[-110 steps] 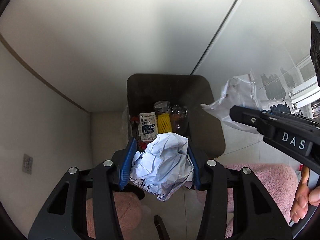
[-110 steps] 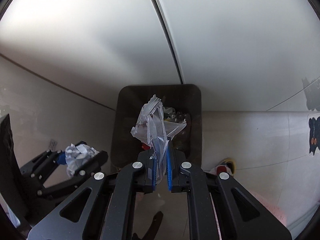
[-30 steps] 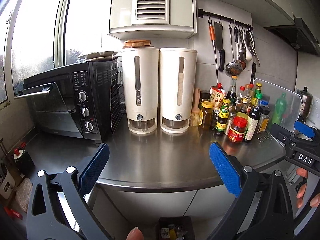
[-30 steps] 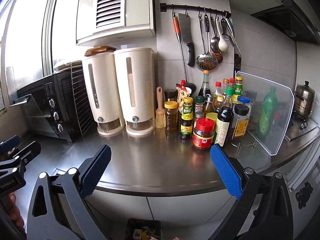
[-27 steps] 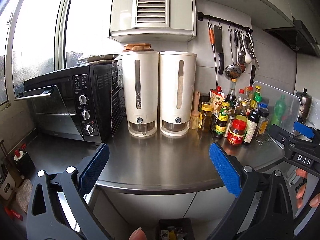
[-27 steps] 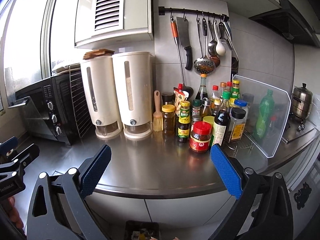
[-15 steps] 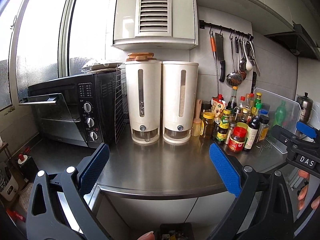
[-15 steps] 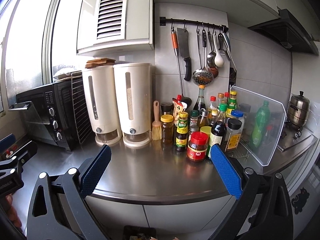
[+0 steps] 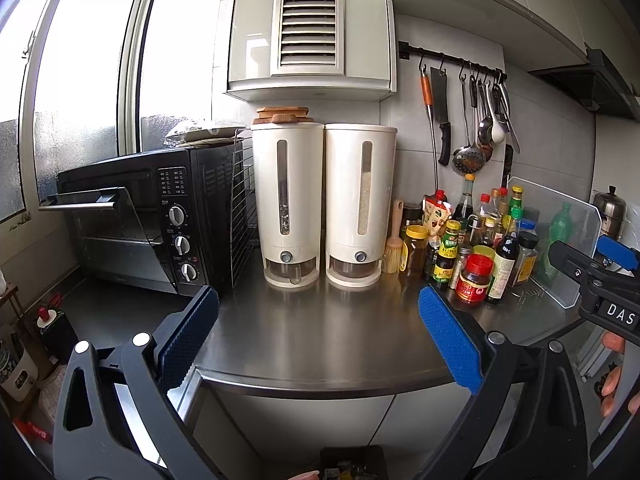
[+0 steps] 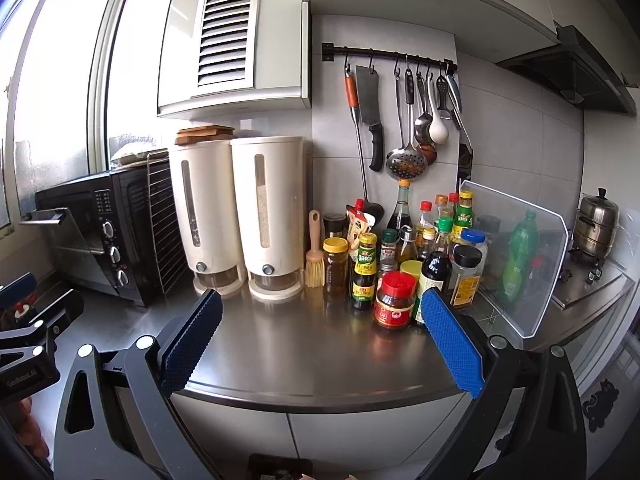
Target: Collect trash
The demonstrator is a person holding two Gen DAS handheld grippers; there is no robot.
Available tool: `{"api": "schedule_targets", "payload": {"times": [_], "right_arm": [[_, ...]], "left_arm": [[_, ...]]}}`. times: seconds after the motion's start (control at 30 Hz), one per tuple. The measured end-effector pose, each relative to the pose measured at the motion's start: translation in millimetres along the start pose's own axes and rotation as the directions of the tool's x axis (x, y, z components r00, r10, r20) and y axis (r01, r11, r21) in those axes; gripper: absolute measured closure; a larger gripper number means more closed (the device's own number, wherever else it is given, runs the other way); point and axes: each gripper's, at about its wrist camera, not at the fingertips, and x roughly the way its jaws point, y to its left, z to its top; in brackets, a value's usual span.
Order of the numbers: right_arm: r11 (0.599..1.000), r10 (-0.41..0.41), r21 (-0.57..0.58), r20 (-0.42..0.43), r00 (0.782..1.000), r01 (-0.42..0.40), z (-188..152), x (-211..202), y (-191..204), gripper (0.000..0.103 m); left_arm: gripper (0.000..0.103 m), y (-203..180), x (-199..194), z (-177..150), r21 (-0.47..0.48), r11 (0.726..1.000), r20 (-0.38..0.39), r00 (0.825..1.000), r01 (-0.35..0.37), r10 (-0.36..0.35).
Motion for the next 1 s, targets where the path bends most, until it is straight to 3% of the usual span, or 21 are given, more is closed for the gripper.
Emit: {"api": "schedule_targets", "payload": {"times": [1.0], "right_arm": [[1.000,0.005,0.004,-0.010,1.000,-0.005,1.5,-1.4,2.7,0.003]], "left_arm": [[0.008,2.4,-2.6,-1.1,0.002,1.000,-0.003,1.000,0.004,-0.004]]}}
